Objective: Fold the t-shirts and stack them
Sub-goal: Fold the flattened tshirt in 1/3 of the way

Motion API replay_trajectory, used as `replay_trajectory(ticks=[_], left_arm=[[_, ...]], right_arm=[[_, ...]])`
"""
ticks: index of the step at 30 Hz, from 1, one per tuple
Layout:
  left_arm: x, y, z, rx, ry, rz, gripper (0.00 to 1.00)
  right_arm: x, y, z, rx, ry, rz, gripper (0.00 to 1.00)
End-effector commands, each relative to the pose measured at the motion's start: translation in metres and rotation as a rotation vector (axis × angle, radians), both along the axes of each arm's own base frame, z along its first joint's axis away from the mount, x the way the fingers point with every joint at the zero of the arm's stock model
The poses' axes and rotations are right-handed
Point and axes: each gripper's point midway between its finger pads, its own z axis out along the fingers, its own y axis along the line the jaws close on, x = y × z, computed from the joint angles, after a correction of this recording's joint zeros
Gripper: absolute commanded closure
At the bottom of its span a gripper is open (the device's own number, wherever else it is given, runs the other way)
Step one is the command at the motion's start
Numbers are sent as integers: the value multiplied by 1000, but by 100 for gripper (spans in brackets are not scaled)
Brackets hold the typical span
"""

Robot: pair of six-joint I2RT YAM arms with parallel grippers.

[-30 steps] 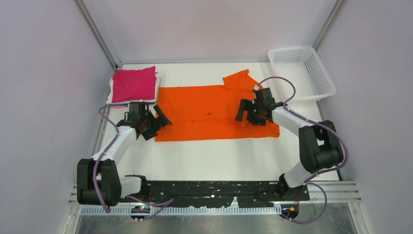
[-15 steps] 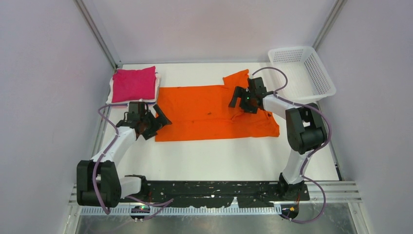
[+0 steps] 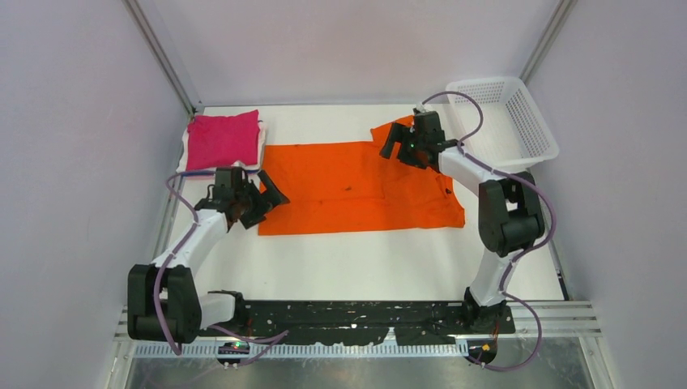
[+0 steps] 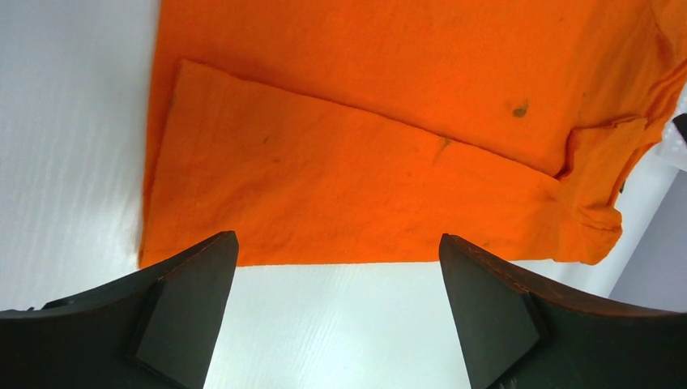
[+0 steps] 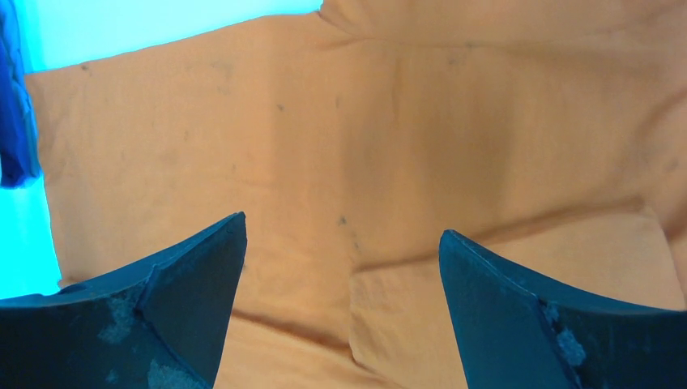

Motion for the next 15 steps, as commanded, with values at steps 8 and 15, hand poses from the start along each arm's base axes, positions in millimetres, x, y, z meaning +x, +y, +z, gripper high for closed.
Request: replay_trajectory(ticks=[8, 15], left_arm=[[64, -57, -14, -99, -32, -141, 0], [38, -62, -55, -79, 97, -148, 0]], right_arm=[[-83, -25, -46, -13, 91, -18, 5], [-123, -51, -86, -70, 215, -86, 5]])
